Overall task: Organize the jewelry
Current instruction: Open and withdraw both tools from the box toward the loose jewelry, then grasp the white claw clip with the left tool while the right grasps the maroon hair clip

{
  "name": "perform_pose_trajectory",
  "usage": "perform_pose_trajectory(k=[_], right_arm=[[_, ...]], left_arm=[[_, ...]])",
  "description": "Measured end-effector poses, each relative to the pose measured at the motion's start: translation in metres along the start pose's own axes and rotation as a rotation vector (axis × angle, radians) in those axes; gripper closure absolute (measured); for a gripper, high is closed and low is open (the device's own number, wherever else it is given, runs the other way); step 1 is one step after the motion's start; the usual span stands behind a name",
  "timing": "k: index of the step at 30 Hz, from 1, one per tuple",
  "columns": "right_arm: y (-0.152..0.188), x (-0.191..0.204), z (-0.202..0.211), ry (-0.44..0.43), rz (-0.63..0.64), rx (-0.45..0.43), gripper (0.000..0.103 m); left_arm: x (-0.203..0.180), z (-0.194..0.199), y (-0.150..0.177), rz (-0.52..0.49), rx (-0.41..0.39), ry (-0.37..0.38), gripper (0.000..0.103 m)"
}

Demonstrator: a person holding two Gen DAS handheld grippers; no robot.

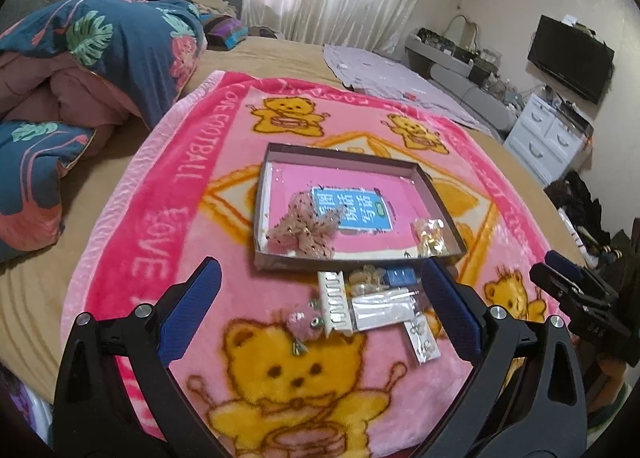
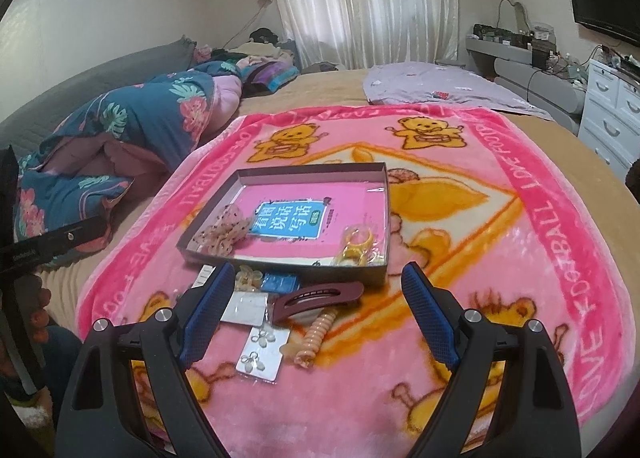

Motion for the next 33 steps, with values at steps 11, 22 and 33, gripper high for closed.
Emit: perform_pose_trajectory(k=[11,22,33], right_arm=[[0.021,-0.001,-0.008,-0.043,-0.026,0.065,0.019],[0.043,-0.003,-0.035,-0.101,-0.099,0.168,0.020],[0.063,0.016,-0.076,-0.206,-0.186,0.315,0.053]], left_arm=[[-0.014,-0.025,0.031,-0.074,0.080,-0.011,0.010],[-0.017,-0.065,0.055,-0.134,0.168,-0.026,0.017],[-0.008,-0.108,0.059,-0.099,0.245,-0.007,0.047]])
Point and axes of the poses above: each gripper's, at about its wrist camera, not at the fingertips, and z roughly against the way its jaws point, x to its left, y to its underside, the point moved 10 cm from there along -z, roughly the way its jaws point, and after that the axes turned 6 degrees about y, right-handed, at the moved point
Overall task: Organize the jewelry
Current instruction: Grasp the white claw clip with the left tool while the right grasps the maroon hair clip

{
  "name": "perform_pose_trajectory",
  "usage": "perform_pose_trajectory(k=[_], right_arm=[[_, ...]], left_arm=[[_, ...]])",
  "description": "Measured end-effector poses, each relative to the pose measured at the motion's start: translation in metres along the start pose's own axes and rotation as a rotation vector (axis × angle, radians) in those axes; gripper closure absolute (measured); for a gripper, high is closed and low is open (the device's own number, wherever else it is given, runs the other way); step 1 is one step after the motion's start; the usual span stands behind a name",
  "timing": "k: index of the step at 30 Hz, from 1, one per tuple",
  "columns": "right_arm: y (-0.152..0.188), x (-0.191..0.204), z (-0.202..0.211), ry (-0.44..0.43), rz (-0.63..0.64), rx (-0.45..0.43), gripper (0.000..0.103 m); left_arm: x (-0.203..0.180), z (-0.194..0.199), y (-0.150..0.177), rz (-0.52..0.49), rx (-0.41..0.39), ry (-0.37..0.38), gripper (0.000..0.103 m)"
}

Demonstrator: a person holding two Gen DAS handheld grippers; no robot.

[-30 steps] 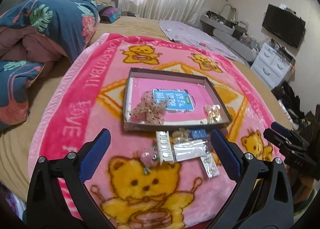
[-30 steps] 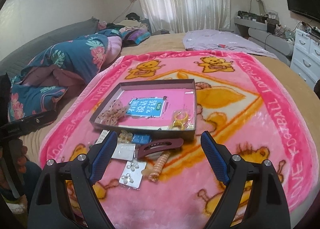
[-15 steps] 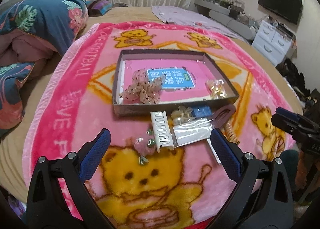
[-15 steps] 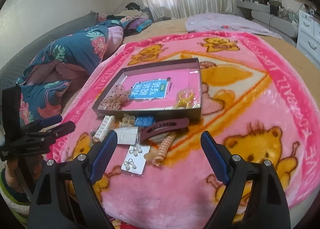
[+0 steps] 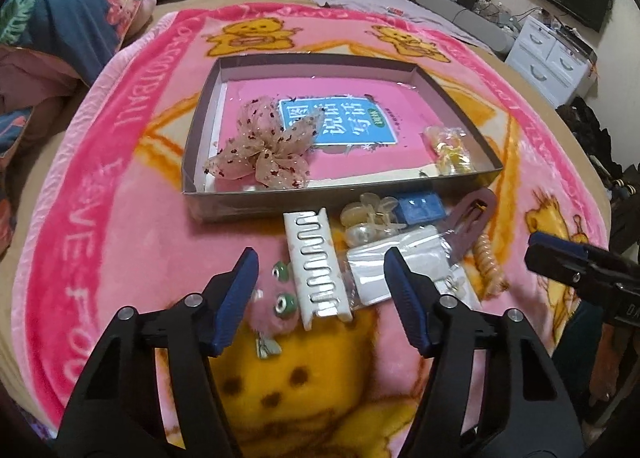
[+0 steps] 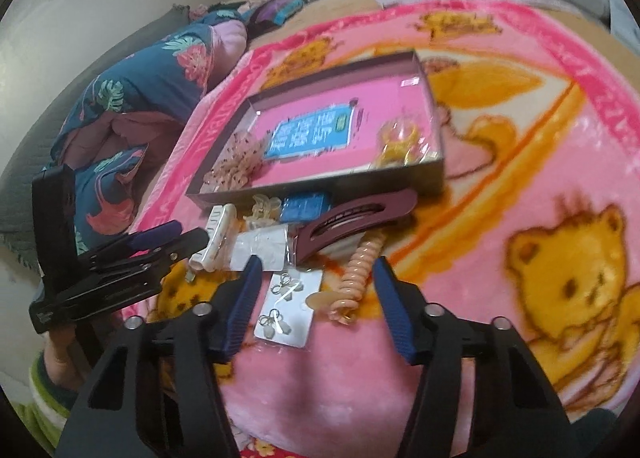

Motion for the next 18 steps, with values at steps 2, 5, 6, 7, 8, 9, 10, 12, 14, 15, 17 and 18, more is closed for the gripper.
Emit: perform_pose_trajectory(k=[2,5,6,7,8,9,10,12,14,15,17,18], right_arm=[[0.000,-0.001,-0.008,-0.015,-0.034,0.022,0.055],[-0.001,-0.003,-0.017,-0.050,-0.100,0.053,0.061],[-0.003,-0.003,-0.021,-0.067,-0.126,0.060,0.063],[-0.004,-0.003,-0.023,-0.076,-0.146,0.065,0.064],[-0.006,-0.004,-0.024,-0.085,-0.162,0.070,0.065],[-0.007,-0.005,-0.027,-0.093,-0.182,0.076,0.067],[-0.008,-0.006,-0.031,-0.100,-0.208,0.087,0.069],[-0.009,-0.011,-0.036,-0.100,-0.259,0.101,0.072],[-0.010,-0.016,-0.042,-0.091,-0.296,0.103,0.072],[-0.012,-0.019,-0.044,-0.089,-0.316,0.103,0.073],[-0.014,-0.024,-0.048,-0.095,-0.343,0.102,0.079],[-0.016,-0.025,-0.049,-0.104,-0.354,0.094,0.081]], left_arm=[[0.004,-0.007,0.000,0.012,0.015,-0.001,0.047],[0.006,-0.016,0.001,0.014,0.028,-0.003,0.047],[0.007,-0.018,0.001,0.013,0.032,-0.005,0.047],[0.009,-0.022,0.002,0.015,0.037,-0.012,0.047],[0.010,-0.025,0.002,0.019,0.043,-0.016,0.047],[0.012,-0.028,0.003,0.022,0.048,-0.019,0.047],[0.013,-0.030,0.004,0.024,0.051,-0.020,0.047],[0.016,-0.033,0.005,0.028,0.053,-0.024,0.047],[0.020,-0.034,0.004,0.035,0.051,-0.026,0.058],[0.022,-0.035,0.004,0.042,0.053,-0.019,0.060],[0.022,-0.038,0.004,0.056,0.059,0.001,0.060],[0.022,-0.039,0.004,0.056,0.061,0.008,0.062]])
Point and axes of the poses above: each gripper's, at about its wrist camera, not at the fingertips, and z roughly against the way its jaws point, x to its left, y to its underside, the point moved 10 cm from there along -z, roughly the way its jaws point, and after that the axes turned 6 degrees about y, right-handed, at the moved point
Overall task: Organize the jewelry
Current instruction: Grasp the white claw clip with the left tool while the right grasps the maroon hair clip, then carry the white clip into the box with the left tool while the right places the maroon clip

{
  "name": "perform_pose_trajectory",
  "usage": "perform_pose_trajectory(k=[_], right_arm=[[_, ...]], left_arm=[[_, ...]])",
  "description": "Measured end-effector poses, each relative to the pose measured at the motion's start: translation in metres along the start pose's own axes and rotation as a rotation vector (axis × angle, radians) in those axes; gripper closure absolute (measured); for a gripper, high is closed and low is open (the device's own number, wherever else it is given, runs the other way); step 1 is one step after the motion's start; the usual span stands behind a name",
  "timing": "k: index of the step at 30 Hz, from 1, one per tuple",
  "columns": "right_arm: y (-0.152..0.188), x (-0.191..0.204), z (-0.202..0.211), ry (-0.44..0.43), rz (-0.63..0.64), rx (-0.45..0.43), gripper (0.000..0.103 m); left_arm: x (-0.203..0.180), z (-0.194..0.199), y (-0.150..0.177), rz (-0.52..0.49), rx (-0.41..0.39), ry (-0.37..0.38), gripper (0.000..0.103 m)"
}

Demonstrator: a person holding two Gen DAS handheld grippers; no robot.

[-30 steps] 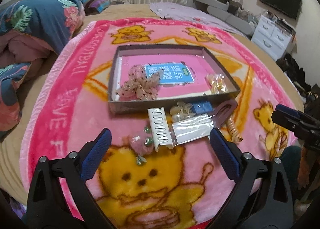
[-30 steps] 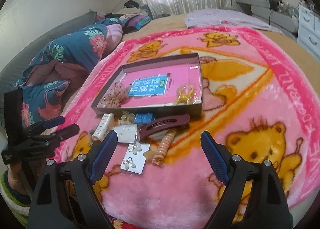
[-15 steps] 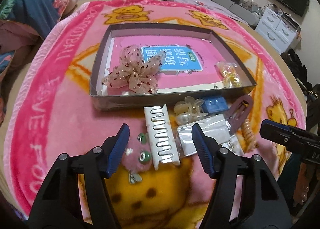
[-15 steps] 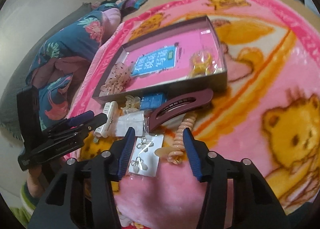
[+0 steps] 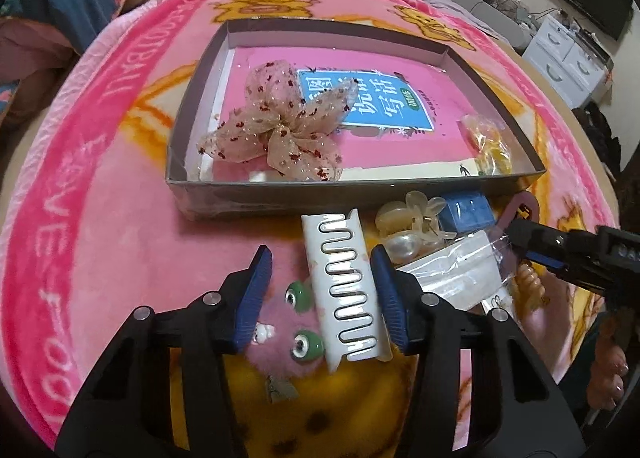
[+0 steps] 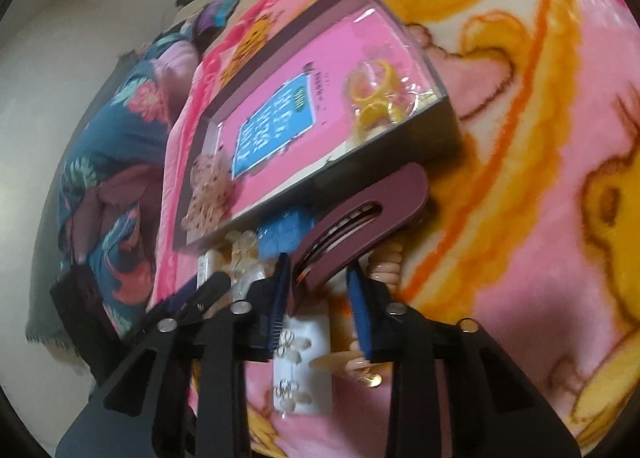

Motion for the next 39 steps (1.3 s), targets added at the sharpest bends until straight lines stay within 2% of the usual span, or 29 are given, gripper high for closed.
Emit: perform_pose_trajectory(k=[3,9,13,16,24,31,39], right_arm=[[-0.005,0.000,0.001,-0.009,0.006,-0.025,0.082],[-0.011,-0.009,0.014,0.035,0.043,-0.105,0.083],[-0.016,-0.018,0.032,0.080,0.085,-0.173,0.090],[-0.021,-0.020,0.042,0.098,0.106,-0.215,0.094],[-0.029,-0.032,0.063,0.172,0.142,-0.300,0.095],[-0.034,-0.025,0.086,0.189,0.199,-0.375,0.095],[-0.039,-0.004,0.099,0.169,0.266,-0.407,0.095]], left_arm=[[-0.003,0.000,-0.002,-0.007,-0.005,0.012,0.073],[-0.006,0.008,-0.003,-0.021,-0.024,0.016,0.076],[-0.008,0.020,-0.006,-0.016,-0.051,0.030,0.081],[-0.010,0.029,-0.009,-0.015,-0.073,0.041,0.081],[-0.003,0.049,-0.014,0.012,-0.116,0.063,0.082],[0.011,0.070,-0.022,0.044,-0.171,0.063,0.083],[0.030,0.098,-0.038,0.092,-0.245,0.060,0.083]])
Point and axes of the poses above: each gripper's, at about its wrist camera, not at the fingertips, and z roughly against the way its jaws point, x to its left, y to its underside, the point moved 10 cm from there along -z, roughly the way its jaws point, and after that the axes turned 6 degrees about y, right-handed, at the moved point
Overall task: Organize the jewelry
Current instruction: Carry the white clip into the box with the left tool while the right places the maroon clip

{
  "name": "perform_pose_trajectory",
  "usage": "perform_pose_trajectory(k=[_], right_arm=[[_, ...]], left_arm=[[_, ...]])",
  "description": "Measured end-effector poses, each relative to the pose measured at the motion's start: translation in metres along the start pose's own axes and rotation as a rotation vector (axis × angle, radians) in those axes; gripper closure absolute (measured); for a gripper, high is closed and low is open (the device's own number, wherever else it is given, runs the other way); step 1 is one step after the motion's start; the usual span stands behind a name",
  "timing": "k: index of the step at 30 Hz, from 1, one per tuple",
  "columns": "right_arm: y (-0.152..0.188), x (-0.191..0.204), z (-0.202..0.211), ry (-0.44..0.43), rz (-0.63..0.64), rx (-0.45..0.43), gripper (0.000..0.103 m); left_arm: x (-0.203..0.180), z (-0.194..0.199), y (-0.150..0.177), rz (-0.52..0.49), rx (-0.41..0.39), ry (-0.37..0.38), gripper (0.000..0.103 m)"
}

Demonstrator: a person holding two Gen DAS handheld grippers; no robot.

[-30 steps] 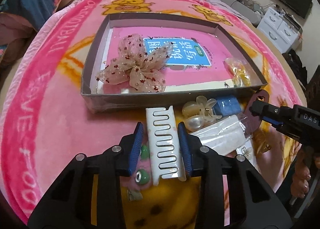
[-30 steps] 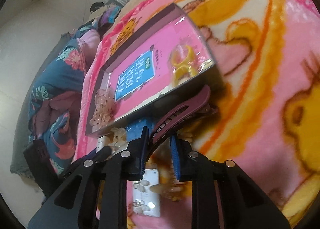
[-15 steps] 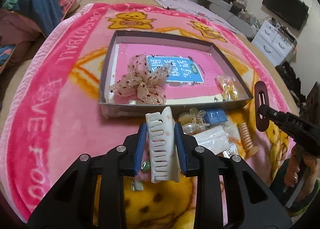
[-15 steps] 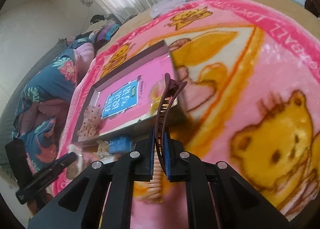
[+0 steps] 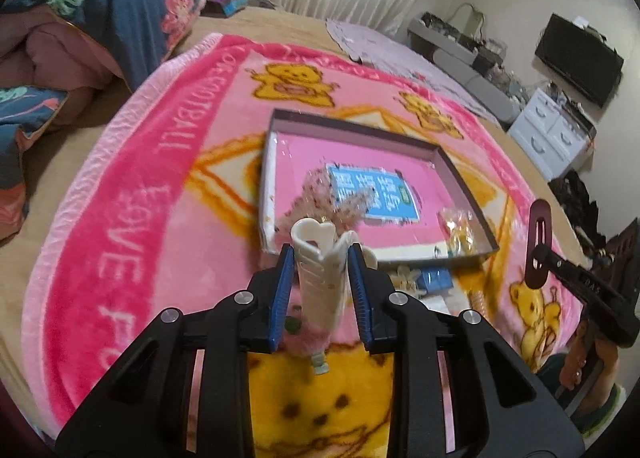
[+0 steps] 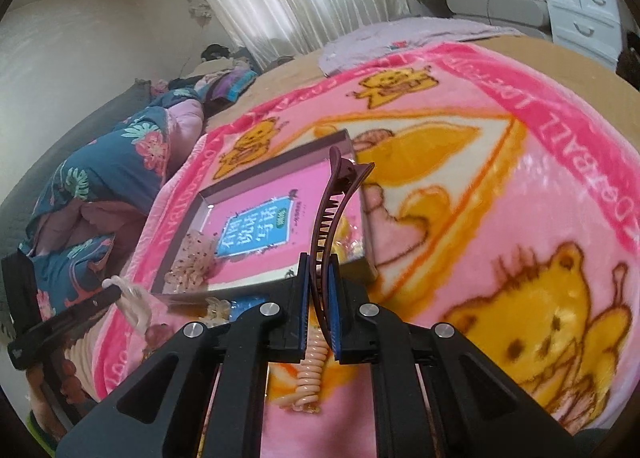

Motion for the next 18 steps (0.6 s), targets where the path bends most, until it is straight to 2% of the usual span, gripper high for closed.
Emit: perform_pose_trajectory(k=[9,18], right_arm=[[-0.009,0.025,-0.006,-0.036,0.057,0.000,0.095],[-0.027,0.055,-0.005,-0.089,0.115,-0.031,0.095]], left_arm=[[0.004,0.017,-0.025,0.015,-0.058,-0.006,0.083],[-0.003,0.009,-0.042,0.012,-0.059,0.006,0.083]])
Point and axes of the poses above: each gripper's, at about its wrist camera, not at the fingertips, and z roughly against the way its jaws point, x to its left, y to its underside, the point moved 10 cm from there along -z, roughly the way its jaws point, and after that the axes turned 6 degrees about y, right-handed, at the moved point
